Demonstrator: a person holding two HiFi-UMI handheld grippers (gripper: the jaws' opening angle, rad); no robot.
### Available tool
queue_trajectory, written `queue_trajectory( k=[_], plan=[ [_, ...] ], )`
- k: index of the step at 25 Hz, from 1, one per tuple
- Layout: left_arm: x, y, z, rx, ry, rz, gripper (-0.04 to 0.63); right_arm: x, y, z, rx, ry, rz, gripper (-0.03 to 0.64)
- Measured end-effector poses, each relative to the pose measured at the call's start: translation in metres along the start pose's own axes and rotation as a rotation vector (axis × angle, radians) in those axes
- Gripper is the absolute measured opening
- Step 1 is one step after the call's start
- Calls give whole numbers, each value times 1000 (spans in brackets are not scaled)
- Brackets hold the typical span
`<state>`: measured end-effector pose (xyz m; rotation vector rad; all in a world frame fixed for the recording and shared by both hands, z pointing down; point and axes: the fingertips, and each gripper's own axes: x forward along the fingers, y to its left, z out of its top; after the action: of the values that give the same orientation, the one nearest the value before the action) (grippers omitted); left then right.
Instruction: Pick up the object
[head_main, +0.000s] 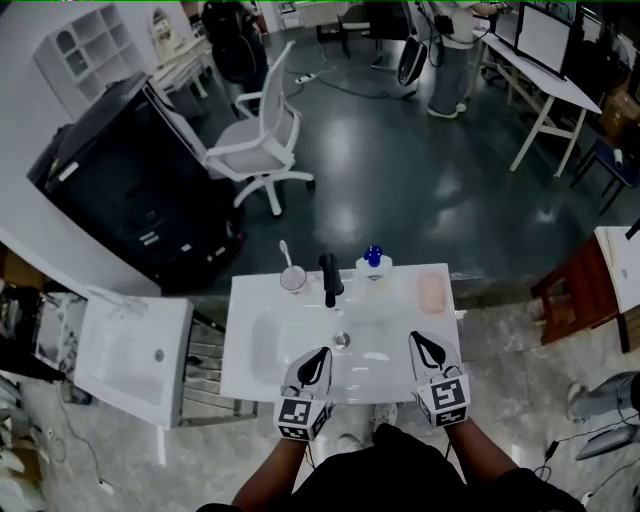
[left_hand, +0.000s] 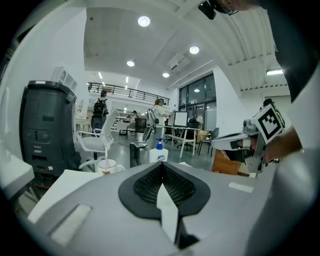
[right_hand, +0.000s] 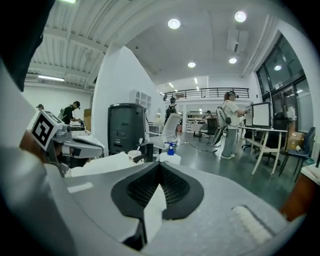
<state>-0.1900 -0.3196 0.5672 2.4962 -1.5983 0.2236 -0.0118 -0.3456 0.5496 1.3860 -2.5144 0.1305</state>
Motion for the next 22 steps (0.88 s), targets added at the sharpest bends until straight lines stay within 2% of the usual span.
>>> queue_trajectory(
  k=[7, 18, 22],
  plan=[
    [40, -9, -9, -10, 45, -44, 17, 24, -45, -46, 49, 116, -86, 15],
    [78, -6, -28, -36, 113, -48, 17, 63, -104, -119, 174, 296, -206, 291],
    [86, -10, -35, -30, 132, -65, 17, 74, -119, -142, 187, 346, -246, 379]
  ],
)
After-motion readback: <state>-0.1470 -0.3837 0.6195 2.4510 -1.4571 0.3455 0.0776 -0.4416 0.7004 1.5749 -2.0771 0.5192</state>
